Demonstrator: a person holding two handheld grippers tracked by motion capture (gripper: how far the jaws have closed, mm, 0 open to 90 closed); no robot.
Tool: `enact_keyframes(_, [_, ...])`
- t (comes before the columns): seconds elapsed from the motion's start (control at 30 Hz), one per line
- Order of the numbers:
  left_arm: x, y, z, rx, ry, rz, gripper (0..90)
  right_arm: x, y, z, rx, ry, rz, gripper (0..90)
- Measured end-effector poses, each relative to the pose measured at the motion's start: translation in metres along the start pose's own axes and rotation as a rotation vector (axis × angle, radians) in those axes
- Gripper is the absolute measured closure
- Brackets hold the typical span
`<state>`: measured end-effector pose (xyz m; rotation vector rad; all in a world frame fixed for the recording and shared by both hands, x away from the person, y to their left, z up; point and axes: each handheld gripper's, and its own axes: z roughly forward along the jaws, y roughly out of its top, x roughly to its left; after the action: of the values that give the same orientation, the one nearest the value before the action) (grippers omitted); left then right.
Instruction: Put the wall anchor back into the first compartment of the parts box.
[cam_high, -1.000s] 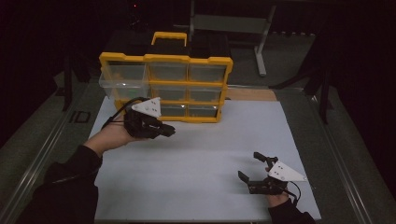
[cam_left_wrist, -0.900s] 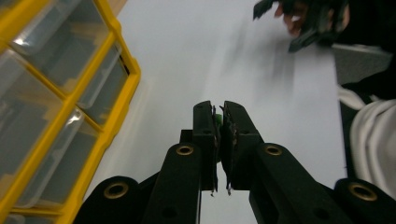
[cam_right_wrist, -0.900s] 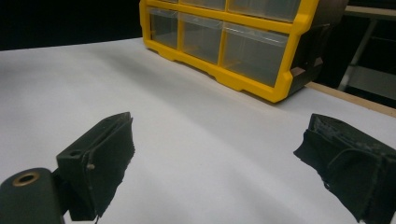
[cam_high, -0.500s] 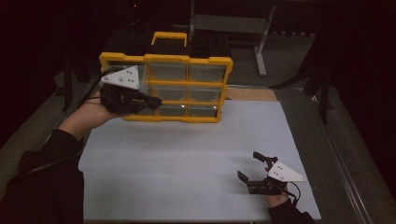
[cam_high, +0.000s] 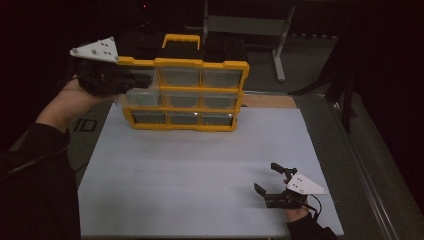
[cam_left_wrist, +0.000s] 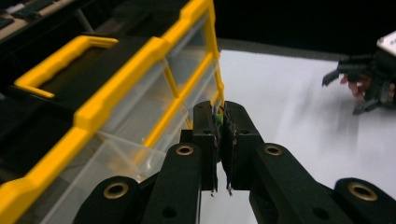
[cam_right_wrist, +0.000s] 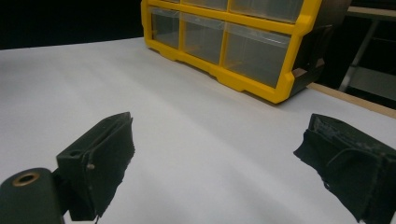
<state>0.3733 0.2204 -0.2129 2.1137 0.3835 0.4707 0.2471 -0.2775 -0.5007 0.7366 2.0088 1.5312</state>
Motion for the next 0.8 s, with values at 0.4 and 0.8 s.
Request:
enact_keyframes(0.4, [0.024,-0.015,-0.005,-0.030,0.123,-0.120,83.2,0.000,0.000,0.000,0.001,0.001,0.000,8.4])
enact_keyframes(0.8, [0.040,-0.030,0.009,0.107,0.276,-0.296,82.6,-0.001,0.000,0.000,0.003,0.000,-0.003,8.4])
